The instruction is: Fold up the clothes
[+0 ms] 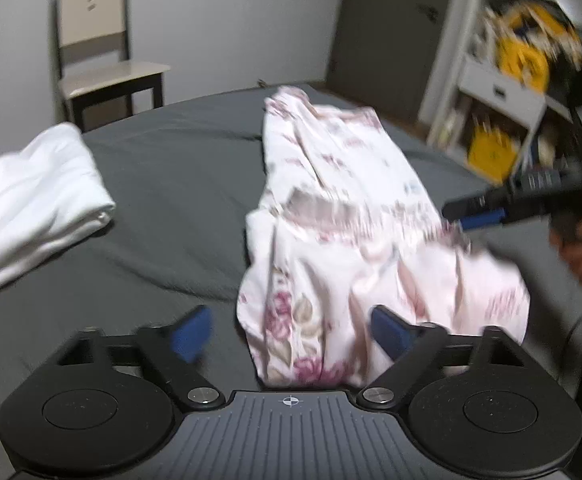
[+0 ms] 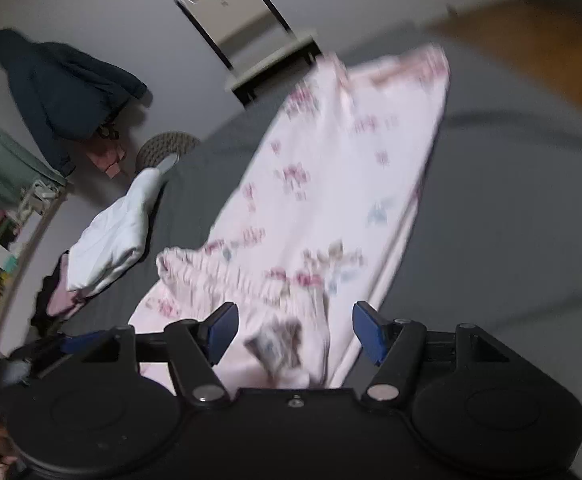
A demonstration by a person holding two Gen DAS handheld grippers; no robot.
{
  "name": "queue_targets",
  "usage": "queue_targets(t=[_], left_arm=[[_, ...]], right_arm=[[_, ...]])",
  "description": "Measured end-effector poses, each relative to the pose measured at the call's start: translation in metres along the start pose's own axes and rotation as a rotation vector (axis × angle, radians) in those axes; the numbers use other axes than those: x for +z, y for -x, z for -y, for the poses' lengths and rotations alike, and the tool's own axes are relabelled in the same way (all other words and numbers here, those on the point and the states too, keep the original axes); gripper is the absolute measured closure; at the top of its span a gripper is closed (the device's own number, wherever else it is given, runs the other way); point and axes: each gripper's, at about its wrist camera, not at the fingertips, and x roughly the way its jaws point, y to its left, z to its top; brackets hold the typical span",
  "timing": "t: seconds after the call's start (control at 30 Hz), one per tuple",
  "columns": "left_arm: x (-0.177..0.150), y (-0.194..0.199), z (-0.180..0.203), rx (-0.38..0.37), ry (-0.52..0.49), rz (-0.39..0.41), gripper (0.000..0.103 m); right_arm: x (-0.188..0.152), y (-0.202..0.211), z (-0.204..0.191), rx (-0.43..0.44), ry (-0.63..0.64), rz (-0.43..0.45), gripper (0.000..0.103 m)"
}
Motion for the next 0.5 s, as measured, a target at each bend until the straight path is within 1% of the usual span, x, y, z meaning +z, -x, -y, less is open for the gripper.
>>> queue_targets(t=[0.03,0.07,0.1,0.13,0.17,0.2,0.23,0.27,0.3,0.33,0.37,0.43,0.5], left_arm=[[-0.002,0.0,0.004,0.0,-0.032,-0.016,0.042],[-0.004,-0.001,0.009,-0.001,-0.064,-0.034,0.046],[-0.005,-0.002,0.013,-0.001,-0.093,-0.048,0.056],[-0.006,-0.003,0.017,-0.002,-0.12,-0.059,0.062],[-0.007,-0.003,0.02,-0.002,-0.144,-0.068,0.066],[-0.008,-0.003,0.023,-0.002,-0.161,-0.076,0.074],[-0.009,-0.003,0.024,-0.002,-0.17,-0.086,0.082],[-0.009,-0.003,0.026,0.002,-0.182,-0.096,0.086],[-0.008,-0.003,0.027,0.01,-0.199,-0.104,0.093],[-0.007,-0.001,0.029,0.02,-0.218,-0.112,0.094],[-0.006,0.0,0.029,0.031,-0.236,-0.118,0.095],[-0.002,0.005,0.028,0.051,-0.257,-0.129,0.096],[0.0,0.008,0.025,0.06,-0.275,-0.145,0.096]], right_arm=[[-0.001,-0.002,0.0,0.008,0.003,-0.012,0.041],[-0.002,-0.005,-0.002,0.017,0.018,-0.022,0.042],[-0.003,-0.007,-0.005,0.023,0.037,-0.029,0.043],[-0.005,-0.009,-0.007,0.026,0.058,-0.032,0.044],[-0.006,-0.012,-0.01,0.019,0.079,-0.038,0.048],[-0.007,-0.017,-0.012,-0.003,0.102,-0.043,0.052],[-0.008,-0.02,-0.014,-0.029,0.123,-0.045,0.068],[-0.009,-0.023,-0.015,-0.053,0.141,-0.043,0.076],[-0.009,-0.023,-0.013,-0.056,0.135,-0.033,0.078],[-0.007,-0.021,-0.01,-0.042,0.108,-0.014,0.082],[-0.005,-0.019,-0.007,-0.032,0.085,0.006,0.084],[-0.002,-0.014,-0.002,-0.024,0.054,0.041,0.084],[-0.002,-0.016,0.001,-0.032,0.046,0.043,0.084]])
